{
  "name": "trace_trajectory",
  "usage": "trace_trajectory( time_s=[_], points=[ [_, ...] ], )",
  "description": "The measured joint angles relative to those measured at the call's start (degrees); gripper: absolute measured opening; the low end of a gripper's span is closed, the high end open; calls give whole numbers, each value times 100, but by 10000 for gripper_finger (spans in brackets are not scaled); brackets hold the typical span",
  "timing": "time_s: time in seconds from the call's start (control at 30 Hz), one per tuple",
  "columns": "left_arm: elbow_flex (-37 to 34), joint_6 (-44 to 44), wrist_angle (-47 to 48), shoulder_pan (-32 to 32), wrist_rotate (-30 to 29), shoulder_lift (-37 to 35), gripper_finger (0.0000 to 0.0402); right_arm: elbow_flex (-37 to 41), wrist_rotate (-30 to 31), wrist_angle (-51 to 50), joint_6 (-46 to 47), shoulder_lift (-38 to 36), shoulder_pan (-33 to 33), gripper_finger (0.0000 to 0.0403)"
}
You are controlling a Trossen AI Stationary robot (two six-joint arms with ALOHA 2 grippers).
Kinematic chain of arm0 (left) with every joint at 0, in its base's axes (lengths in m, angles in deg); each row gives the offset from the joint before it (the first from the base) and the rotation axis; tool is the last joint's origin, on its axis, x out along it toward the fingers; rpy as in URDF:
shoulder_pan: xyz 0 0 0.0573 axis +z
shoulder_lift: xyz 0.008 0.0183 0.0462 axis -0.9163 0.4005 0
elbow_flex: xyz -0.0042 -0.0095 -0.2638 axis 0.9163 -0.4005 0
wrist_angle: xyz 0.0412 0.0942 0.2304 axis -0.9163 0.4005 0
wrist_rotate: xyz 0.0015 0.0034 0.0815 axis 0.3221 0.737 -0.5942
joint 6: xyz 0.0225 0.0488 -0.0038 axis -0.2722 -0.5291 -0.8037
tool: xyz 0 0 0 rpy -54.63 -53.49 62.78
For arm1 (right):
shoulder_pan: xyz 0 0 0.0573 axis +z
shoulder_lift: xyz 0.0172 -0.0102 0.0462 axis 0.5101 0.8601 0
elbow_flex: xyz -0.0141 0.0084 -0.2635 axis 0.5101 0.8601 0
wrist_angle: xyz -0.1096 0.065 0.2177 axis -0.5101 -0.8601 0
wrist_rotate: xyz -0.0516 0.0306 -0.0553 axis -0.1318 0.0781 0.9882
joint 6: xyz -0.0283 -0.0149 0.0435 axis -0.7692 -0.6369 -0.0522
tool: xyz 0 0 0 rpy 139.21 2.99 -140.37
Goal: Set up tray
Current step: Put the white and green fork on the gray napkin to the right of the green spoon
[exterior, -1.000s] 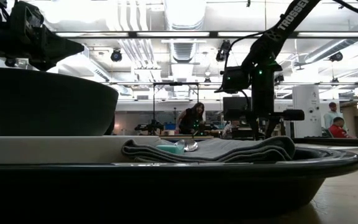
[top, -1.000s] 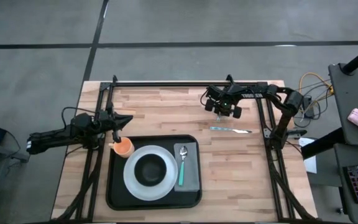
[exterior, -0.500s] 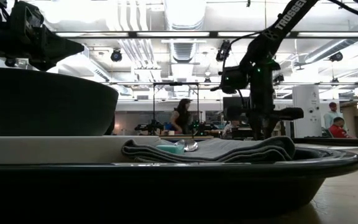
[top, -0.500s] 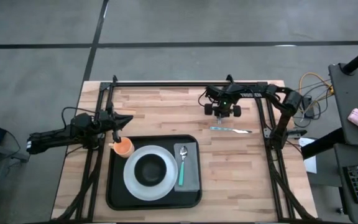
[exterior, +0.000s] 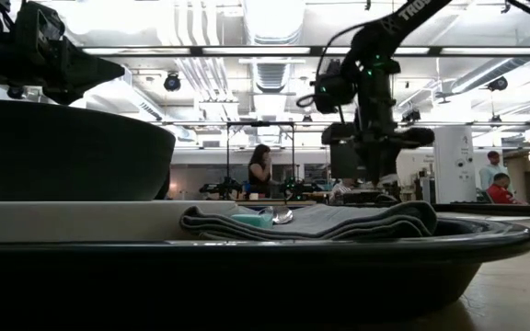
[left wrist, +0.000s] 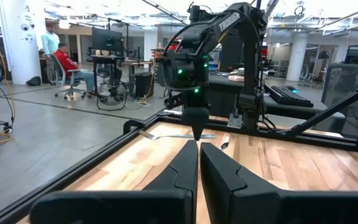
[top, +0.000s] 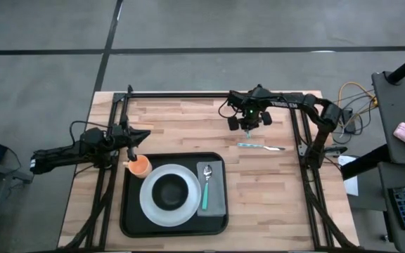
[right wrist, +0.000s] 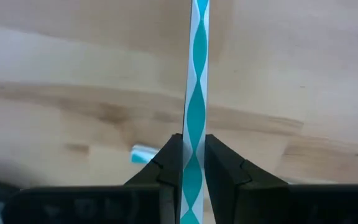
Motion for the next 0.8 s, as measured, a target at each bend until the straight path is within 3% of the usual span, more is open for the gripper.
trace_trajectory(
  time_s=[0.3,0.57,0.8],
  points=[
    [0,0,0,0,0,0,0,-152,62,-69,770,-322,1015,38],
    [0,-17,0,-2,0,0,0,-146,418,443,2553,-894,2440,38],
    [0,-20,2,-2,0,0,0,-139,840,1475,4031,-740,3594,38]
  ],
)
